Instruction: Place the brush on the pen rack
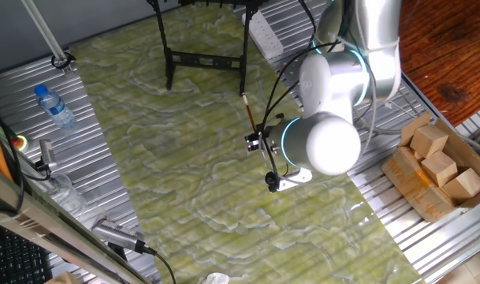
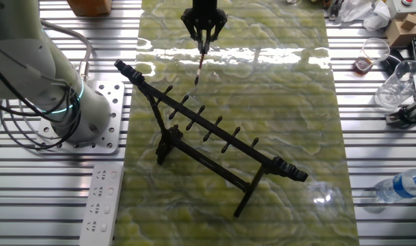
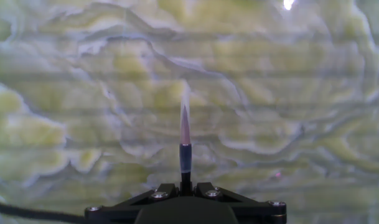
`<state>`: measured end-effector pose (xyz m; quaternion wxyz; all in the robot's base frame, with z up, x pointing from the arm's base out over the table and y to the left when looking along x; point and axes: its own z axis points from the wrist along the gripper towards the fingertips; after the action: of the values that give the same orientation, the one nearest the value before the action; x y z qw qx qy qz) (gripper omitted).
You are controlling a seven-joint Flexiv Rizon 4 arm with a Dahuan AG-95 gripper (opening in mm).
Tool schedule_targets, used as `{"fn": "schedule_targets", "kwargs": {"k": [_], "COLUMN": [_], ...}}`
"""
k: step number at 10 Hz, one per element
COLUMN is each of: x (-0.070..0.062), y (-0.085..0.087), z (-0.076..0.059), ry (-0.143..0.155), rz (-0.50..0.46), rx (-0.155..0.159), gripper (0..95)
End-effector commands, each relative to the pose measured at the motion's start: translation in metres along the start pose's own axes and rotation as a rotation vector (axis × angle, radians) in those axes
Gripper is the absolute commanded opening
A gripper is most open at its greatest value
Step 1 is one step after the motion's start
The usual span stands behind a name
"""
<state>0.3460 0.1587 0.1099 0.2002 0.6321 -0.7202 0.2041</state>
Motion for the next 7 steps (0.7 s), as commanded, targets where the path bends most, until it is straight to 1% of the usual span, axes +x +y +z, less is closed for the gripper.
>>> {"fn": "schedule_targets", "kwargs": {"k": [1,3,5,6,7], "x": [0.003,0.006,0.008,0.009,0.010], "y": [0.004,0.007,0.009,0.010,0.011], "z": [-0.002,-0.007,-0.013,-0.015,-0.017], "ry": [0.000,0.000,0.010,0.025,0.033], "rz": [-0.016,-0.015,-0.018,-0.018,-0.018], "rx": [0.003,0.002,0.001,-0.004,-0.009], "gripper": [0.0,0.0,0.0,0.0,0.0]}}
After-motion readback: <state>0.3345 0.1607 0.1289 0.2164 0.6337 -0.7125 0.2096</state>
